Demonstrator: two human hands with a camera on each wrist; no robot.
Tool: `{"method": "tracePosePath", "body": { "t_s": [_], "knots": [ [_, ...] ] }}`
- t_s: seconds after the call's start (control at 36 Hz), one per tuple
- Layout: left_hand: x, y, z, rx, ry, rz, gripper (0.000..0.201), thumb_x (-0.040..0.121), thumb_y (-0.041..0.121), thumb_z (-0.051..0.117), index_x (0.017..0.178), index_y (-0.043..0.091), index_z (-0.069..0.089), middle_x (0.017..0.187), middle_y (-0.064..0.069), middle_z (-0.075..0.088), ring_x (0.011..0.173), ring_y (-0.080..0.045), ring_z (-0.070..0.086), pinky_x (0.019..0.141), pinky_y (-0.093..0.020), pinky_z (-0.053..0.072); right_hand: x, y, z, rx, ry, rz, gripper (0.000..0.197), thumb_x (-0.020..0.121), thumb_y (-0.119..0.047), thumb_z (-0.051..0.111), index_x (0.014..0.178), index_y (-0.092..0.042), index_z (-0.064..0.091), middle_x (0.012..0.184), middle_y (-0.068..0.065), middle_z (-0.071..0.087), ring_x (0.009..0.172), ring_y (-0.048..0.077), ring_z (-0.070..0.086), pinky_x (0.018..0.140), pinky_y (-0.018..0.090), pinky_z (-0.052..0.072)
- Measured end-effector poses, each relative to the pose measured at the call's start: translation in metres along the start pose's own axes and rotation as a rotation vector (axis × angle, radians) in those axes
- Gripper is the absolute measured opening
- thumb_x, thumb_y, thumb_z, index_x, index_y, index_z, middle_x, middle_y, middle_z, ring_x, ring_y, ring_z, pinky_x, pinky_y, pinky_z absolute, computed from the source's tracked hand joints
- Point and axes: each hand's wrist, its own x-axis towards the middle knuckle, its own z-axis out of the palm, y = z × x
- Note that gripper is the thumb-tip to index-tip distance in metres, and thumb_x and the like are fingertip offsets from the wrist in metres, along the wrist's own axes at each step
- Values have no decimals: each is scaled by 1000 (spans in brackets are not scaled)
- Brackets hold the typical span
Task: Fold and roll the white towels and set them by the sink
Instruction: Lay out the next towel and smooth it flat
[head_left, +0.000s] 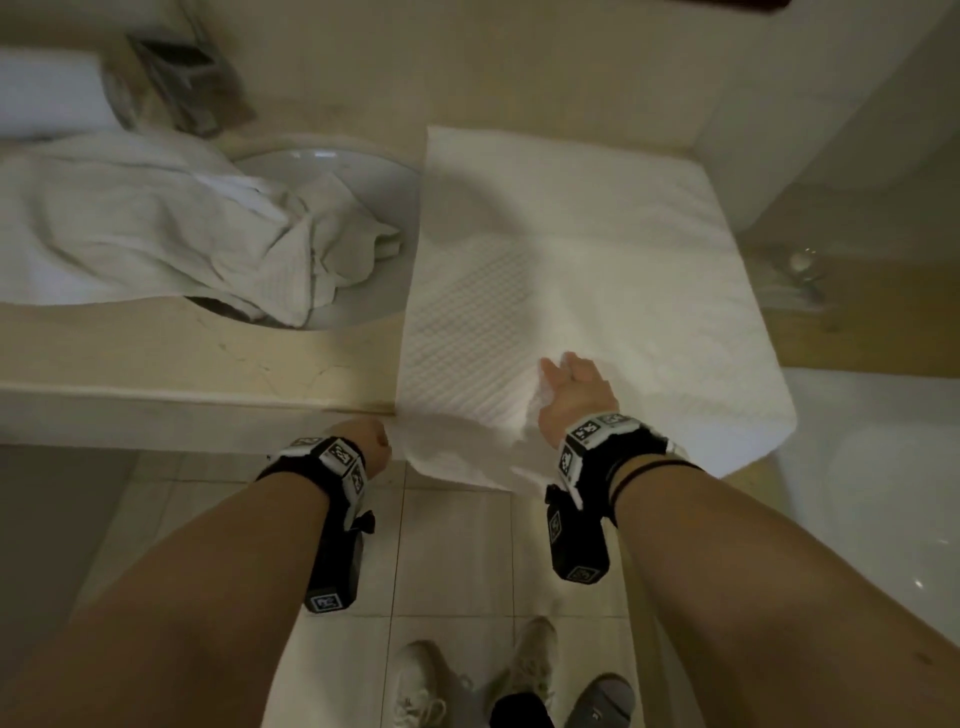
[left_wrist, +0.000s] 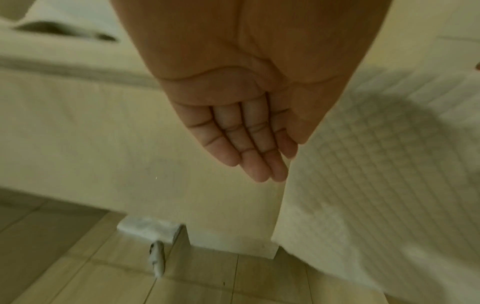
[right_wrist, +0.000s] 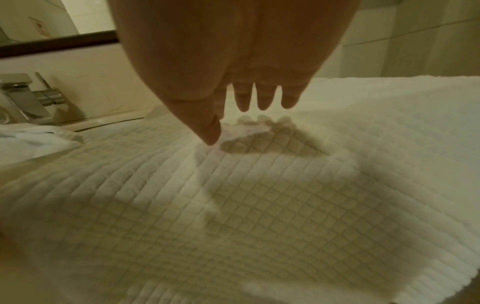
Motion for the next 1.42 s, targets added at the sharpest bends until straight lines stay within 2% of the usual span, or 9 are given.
{"method": "tracePosePath", "body": {
  "t_s": [0.11, 0.28, 0.44, 0.61, 0.81, 0.86, 0.94, 1.06, 1.42],
  "knots": [
    [-8, 7, -42, 0, 90, 43, 26, 97, 26, 44, 109, 8, 60, 116, -12, 63, 97, -25, 57, 82, -29, 43, -7, -1, -2, -22, 31, -19, 63, 97, -32, 37, 151, -31, 4, 159, -3, -10, 146, 20, -8, 119, 35, -2],
    [-13, 18, -84, 16, 182, 50, 27, 98, 23, 41, 116, 7, 55, 120, -13, 58, 109, -28, 55, 88, -31, 42, -14, 2, -26, -41, 18, 3, 69, 96, -34, 44, 151, -29, 3, 159, -2, -9, 147, 21, -6, 120, 35, 2],
    [-12, 23, -77, 0, 183, 47, 26, 98, 25, 41, 116, 10, 52, 119, -11, 58, 106, -28, 56, 84, -32, 42, -18, -2, -30, -11, 59, 34, 46, 98, -20, 42, 143, -12, 34, 147, 11, 33, 132, 29, 37, 109, 34, 34],
    [-5, 22, -51, -78, 122, 12, 33, 96, 30, 47, 119, 8, 56, 123, -11, 59, 112, -27, 56, 90, -29, 43, -20, -30, 17, -236, -121, -140, 37, 92, -27, 56, 125, -12, 57, 135, 7, 51, 123, 27, 49, 104, 37, 40],
    [3, 10, -50, -271, 120, 36, 27, 96, 27, 46, 90, 8, 64, 99, -8, 71, 90, -24, 68, 74, -25, 48, -13, -53, 52, -212, -92, -134, 34, 97, -32, 42, 110, -10, 64, 107, 7, 61, 100, 26, 58, 90, 35, 46],
    [3, 8, -59, -206, 181, 33, 20, 95, 25, 47, 95, 12, 61, 107, -11, 68, 99, -27, 65, 80, -27, 46, -8, -48, 42, -170, -66, -120, 26, 95, -26, 49, 109, -9, 62, 107, 9, 59, 105, 26, 57, 94, 34, 45],
    [5, 11, -71, -132, 215, 35, 29, 96, 26, 45, 120, 13, 56, 126, -11, 58, 114, -28, 55, 94, -32, 42, 1, -32, 15, -12, -27, -92, 41, 94, -23, 54, 132, -11, 51, 139, 6, 47, 126, 25, 46, 107, 33, 37],
    [11, 23, -86, -107, 223, 33, 32, 97, 27, 45, 126, 14, 52, 132, -11, 53, 119, -29, 51, 97, -33, 40, 8, -8, -32, 104, 17, -33, 48, 96, -22, 51, 142, -13, 40, 148, 6, 39, 133, 24, 40, 109, 30, 32],
    [84, 103, -160, 27, 312, 23, 37, 93, 24, 52, 130, 21, 49, 138, -13, 43, 123, -30, 47, 98, -34, 40, 91, 74, -139, 98, 126, 132, 35, 98, -16, 42, 130, -7, 52, 135, 14, 51, 122, 31, 50, 102, 34, 43]
  ]
}}
